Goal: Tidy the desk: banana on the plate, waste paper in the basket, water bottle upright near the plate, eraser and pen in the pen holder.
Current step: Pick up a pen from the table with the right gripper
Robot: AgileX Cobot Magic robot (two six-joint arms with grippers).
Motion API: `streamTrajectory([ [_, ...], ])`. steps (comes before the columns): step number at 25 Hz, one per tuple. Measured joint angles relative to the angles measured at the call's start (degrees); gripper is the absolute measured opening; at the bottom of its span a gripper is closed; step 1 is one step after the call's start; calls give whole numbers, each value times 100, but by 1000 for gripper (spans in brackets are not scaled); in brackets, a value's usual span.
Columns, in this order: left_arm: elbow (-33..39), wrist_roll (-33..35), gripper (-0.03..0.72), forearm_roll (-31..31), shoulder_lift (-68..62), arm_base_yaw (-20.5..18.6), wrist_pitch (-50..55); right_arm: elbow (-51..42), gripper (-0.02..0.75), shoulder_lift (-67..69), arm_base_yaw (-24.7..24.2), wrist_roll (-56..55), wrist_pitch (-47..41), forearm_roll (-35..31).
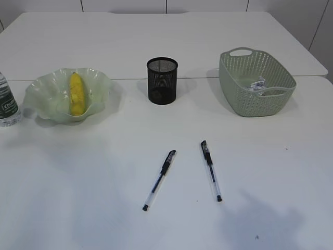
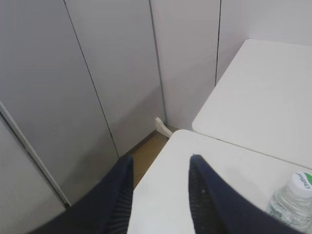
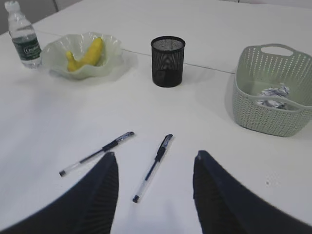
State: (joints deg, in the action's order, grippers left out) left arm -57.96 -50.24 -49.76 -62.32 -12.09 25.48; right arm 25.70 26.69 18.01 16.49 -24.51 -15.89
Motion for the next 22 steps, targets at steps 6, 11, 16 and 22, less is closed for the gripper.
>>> streamTrajectory([
  [6,0,0,261,36,150,0,102,-501,370,0,0,459,476,-188],
  [11,0,0,261,36,395,0,113,-822,351,0,0,488,1139,-616],
  [16,0,0,262,36,426,0,205,-835,340,74,0,499,1367,-1024],
  [22,0,0,261,54,426,0,295,-835,338,770,0,499,1448,-2133],
])
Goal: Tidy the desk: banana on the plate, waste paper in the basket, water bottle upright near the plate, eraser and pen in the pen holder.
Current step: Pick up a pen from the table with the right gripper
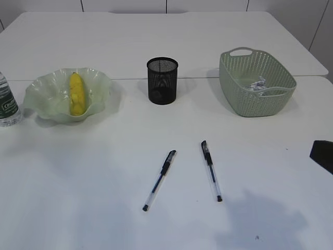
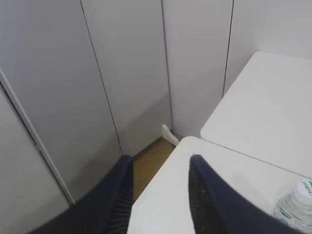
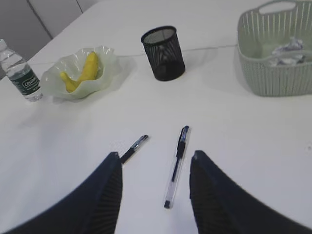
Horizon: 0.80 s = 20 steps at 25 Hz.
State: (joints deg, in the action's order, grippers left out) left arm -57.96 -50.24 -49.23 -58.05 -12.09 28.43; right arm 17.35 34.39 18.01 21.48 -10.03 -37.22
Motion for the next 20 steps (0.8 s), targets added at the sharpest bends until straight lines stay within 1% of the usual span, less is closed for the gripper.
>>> streamTrajectory([
  [3,0,0,261,0,0,0,21,0,338,481,0,0,23,-337],
  [6,0,0,261,5,0,0,57,93,338,929,0,0,22,-519],
  [15,0,0,261,14,0,0,18,1128,337,2243,0,0,66,-687],
  [20,0,0,261,14,0,0,-341,1572,337,3173,0,0,-113,-687],
])
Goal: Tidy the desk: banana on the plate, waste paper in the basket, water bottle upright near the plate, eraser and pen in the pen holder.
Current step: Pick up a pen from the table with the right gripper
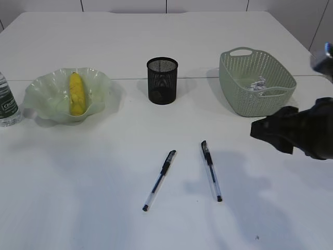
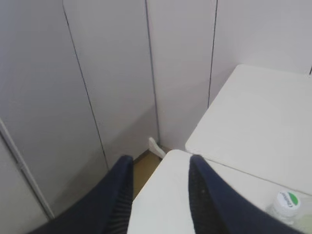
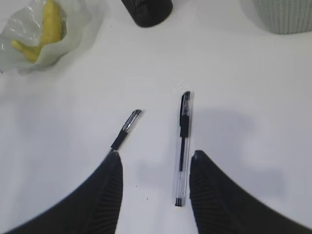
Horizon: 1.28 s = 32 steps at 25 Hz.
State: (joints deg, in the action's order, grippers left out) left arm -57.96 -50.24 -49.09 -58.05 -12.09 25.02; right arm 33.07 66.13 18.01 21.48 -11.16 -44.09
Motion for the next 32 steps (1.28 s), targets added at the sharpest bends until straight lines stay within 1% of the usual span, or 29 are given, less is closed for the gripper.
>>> streamTrajectory([
  [5,0,0,261,0,-31,0,-446,353,337,769,0,0,-292,-11],
  [14,0,0,261,0,-486,15,-845,850,336,1574,0,99,-357,-11],
  [19,0,0,261,-78,-883,276,-1080,1253,336,2067,0,224,-477,-11],
  [24,0,0,261,-366,-1249,616,-1199,1565,336,2536,0,236,-685,-11],
  [27,0,0,260,-438,-1369,714,-1208,1779,336,2780,0,243,-790,-11],
  [32,0,0,260,-478,-1396,739,-1213,2172,336,3285,0,243,-1023,-11],
])
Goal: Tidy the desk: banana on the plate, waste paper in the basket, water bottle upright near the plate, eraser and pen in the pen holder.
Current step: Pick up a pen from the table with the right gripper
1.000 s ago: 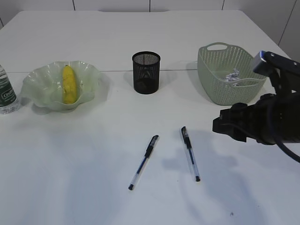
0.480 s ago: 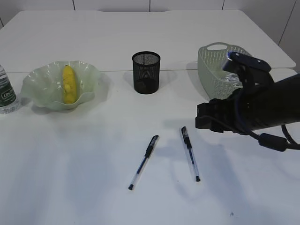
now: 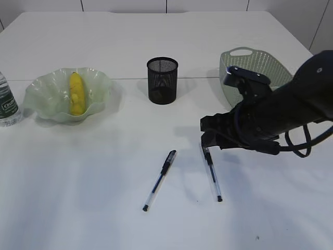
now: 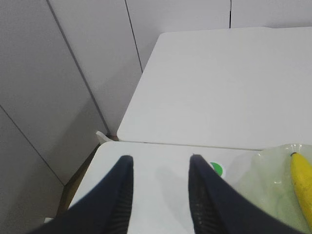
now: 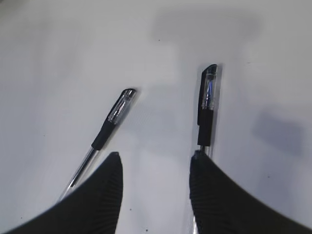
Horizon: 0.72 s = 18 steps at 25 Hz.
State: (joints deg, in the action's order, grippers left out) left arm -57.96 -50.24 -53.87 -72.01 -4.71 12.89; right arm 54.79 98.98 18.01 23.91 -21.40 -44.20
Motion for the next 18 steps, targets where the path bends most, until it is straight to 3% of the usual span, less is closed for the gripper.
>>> streamTrajectory([
  [9,0,0,260,-22,0,0,0,688,336,634,0,278,-344,58],
  [18,0,0,260,-22,0,0,171,807,336,712,0,365,-583,886],
])
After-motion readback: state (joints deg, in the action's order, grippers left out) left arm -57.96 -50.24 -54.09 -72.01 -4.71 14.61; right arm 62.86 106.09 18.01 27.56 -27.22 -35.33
